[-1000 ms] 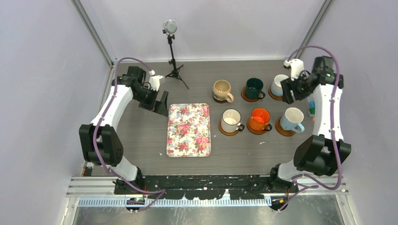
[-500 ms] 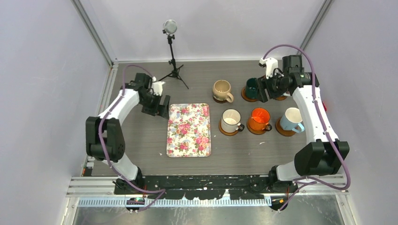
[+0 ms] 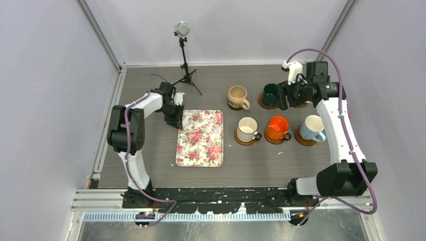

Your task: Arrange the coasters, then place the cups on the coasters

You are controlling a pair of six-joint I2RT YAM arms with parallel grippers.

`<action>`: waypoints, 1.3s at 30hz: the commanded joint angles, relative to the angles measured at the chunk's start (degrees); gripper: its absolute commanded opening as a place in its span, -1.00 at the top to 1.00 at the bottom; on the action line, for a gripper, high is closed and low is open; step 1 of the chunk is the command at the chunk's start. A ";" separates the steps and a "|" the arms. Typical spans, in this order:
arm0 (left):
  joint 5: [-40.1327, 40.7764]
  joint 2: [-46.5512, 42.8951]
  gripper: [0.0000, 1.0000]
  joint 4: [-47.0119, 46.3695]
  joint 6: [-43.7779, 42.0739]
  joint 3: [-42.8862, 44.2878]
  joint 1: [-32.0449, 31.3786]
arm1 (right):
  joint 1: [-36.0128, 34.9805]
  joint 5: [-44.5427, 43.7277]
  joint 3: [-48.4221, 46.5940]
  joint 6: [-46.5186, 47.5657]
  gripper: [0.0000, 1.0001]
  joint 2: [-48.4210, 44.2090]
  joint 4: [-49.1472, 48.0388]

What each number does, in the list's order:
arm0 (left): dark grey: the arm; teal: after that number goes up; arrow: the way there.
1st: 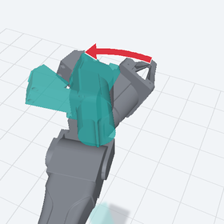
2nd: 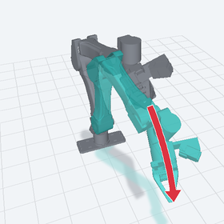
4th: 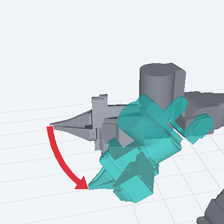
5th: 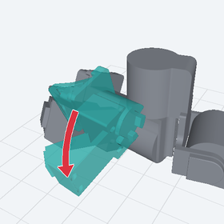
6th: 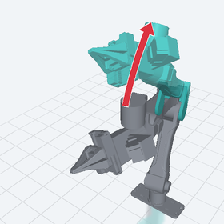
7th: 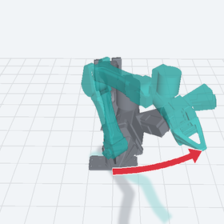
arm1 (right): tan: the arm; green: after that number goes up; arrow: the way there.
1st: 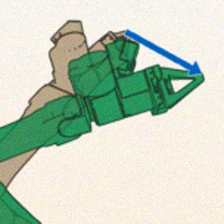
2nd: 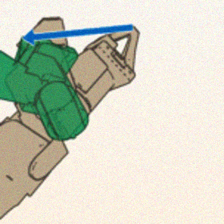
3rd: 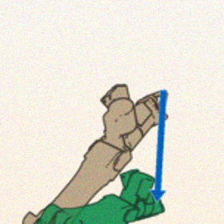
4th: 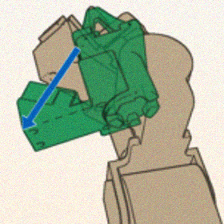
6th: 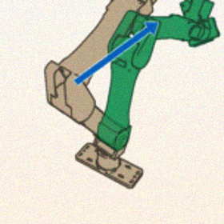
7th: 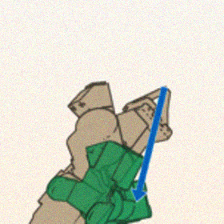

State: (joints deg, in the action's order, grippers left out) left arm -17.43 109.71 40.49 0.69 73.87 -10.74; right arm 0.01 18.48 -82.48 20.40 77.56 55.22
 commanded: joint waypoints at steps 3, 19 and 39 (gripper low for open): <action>4.38 5.30 0.85 -3.46 3.36 3.79 1.95 | -0.01 -0.63 0.95 -1.41 -0.39 -1.61 -1.84; 1.74 12.18 1.00 -5.95 16.71 11.69 6.96 | -0.01 -1.52 2.54 -1.09 -0.39 -1.38 -2.31; -7.08 -6.05 -0.99 13.54 -5.10 14.78 13.90 | 0.25 3.58 3.43 -5.49 -0.41 -3.78 -3.87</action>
State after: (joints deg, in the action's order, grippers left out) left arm -19.88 113.71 46.50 5.23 87.90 -0.84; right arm -0.01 19.77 -79.66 17.43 77.45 54.13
